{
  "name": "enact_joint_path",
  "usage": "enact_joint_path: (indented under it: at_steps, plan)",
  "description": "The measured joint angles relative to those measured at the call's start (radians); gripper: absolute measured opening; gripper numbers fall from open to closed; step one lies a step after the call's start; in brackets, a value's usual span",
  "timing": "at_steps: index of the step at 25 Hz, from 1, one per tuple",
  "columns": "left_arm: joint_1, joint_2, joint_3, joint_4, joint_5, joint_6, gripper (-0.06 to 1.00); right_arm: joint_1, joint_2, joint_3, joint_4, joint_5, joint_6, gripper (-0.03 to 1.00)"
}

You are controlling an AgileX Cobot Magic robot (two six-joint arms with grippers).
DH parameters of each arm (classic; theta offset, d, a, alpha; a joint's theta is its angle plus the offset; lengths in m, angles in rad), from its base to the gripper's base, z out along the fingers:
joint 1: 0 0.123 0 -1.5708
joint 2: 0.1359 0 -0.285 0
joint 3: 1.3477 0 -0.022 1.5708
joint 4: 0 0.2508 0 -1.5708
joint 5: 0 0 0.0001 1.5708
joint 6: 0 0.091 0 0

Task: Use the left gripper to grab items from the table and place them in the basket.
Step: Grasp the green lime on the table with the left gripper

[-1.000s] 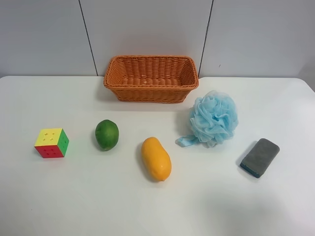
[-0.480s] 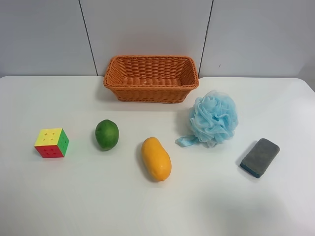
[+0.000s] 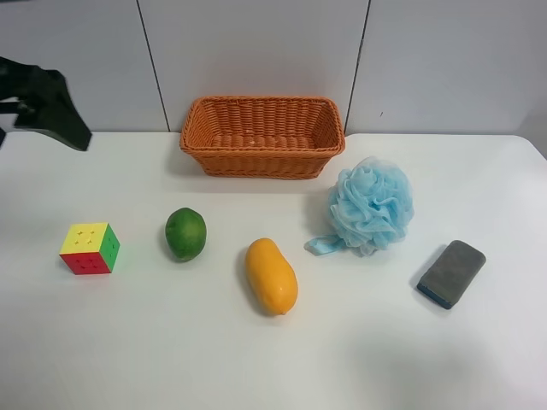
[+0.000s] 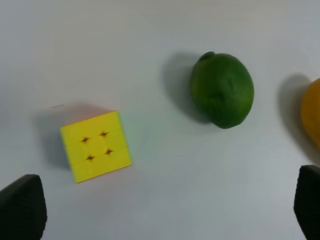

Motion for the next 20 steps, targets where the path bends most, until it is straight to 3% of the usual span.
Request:
enact_joint_path:
  at_steps: [4,8,20]
  plan:
    - [-0.118,0.151,-0.005,0.048,-0.068,-0.151,0.99,0.000,0.000,0.000,0.000,0.000,0.000,0.99]
    - [-0.186,0.307,-0.006,0.056,-0.141,-0.225,0.99,0.000,0.000,0.000,0.000,0.000,0.000,0.99]
    - [-0.219,0.600,-0.006,0.038,-0.378,-0.267,0.99,0.000,0.000,0.000,0.000,0.000,0.000,0.99]
